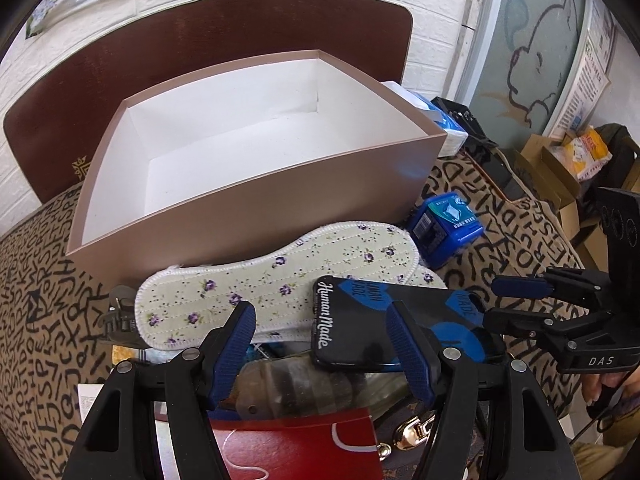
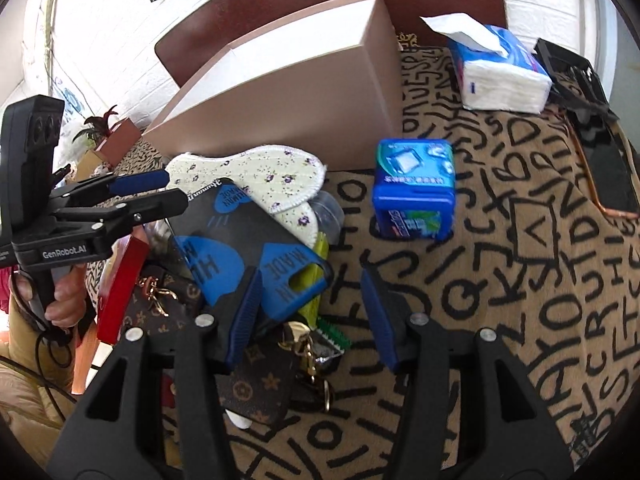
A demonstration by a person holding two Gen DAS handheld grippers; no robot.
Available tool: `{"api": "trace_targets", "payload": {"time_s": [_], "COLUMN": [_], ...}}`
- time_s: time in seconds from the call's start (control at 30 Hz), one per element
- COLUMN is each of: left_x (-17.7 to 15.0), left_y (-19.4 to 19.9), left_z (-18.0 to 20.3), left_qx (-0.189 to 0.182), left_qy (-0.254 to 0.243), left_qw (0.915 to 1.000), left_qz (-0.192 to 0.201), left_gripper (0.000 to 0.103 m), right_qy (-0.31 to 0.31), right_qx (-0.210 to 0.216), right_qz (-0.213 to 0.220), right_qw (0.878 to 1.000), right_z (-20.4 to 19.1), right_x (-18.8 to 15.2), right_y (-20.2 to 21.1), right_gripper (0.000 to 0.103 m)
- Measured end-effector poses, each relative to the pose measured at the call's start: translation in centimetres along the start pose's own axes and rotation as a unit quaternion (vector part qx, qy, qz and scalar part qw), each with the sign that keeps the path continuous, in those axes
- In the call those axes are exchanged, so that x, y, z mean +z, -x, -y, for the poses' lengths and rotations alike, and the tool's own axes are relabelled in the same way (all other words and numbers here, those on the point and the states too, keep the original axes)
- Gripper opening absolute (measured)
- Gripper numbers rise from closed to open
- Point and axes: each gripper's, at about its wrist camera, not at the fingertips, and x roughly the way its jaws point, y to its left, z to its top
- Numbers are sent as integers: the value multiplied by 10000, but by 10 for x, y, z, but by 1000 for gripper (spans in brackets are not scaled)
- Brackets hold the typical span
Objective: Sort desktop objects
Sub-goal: 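Withdraw the left tool from the box back over the item pile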
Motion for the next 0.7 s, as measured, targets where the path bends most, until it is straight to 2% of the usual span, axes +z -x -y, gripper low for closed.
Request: {"api": "trace_targets", "payload": {"time_s": [0.7], "left_x": [3], "left_y": [-18], "left_z": [15], "left_qx": [-385], "left_qy": [-173], "left_qw": [9982], "left_qz": [-428], "left_gripper": [69], "right_qy": [-326], "right_qx": [599], "right_qz": [-6], "right_qw": [9977], "right_z": [1], "right_x": [-9], "right_y": [1], "right_gripper": [54]}}
